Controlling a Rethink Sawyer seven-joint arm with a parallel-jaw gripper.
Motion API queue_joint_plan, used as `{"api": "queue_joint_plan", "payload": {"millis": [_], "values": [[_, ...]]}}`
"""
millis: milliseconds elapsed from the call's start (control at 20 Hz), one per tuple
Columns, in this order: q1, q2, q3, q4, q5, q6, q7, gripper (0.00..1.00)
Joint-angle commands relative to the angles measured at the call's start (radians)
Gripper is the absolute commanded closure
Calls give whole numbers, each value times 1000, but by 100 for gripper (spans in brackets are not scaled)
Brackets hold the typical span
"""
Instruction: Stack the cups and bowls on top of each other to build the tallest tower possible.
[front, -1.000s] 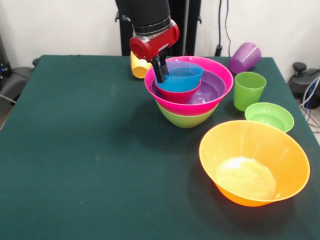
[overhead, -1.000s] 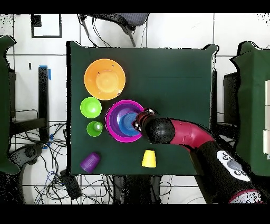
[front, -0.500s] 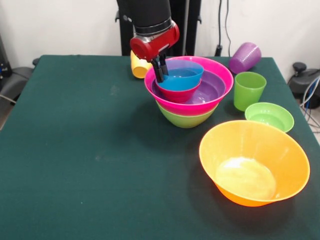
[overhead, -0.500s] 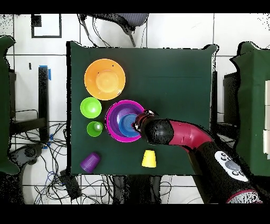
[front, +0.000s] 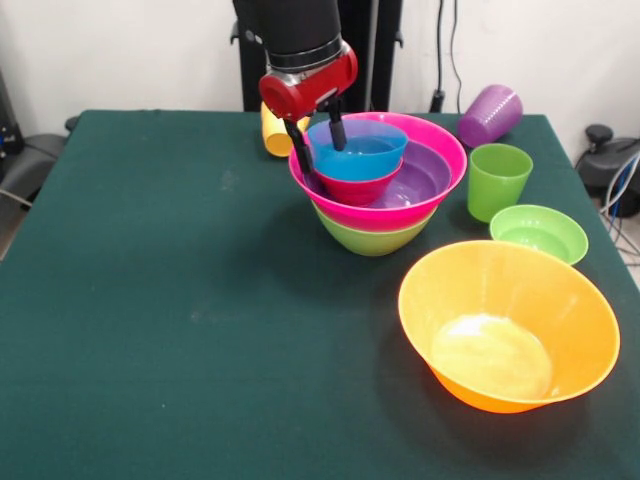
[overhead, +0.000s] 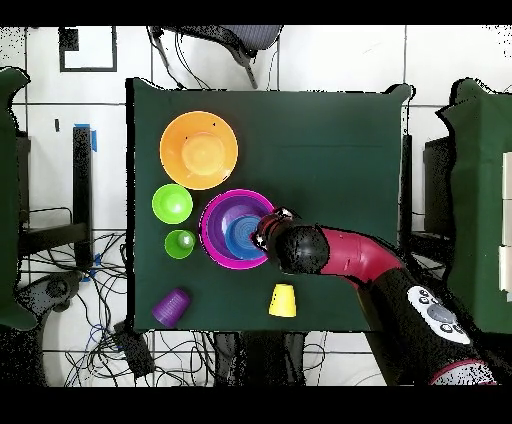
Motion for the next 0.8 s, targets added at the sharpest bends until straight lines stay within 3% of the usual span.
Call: {"api": "queue_joint_plan", "payload": {"millis": [50, 600, 800], "values": [[59, 27, -49, -40, -5, 19, 204, 0], [52, 14, -45, -46, -1, 52, 182, 0], [0, -35, 5, -27, 33, 105, 148, 0]]}}
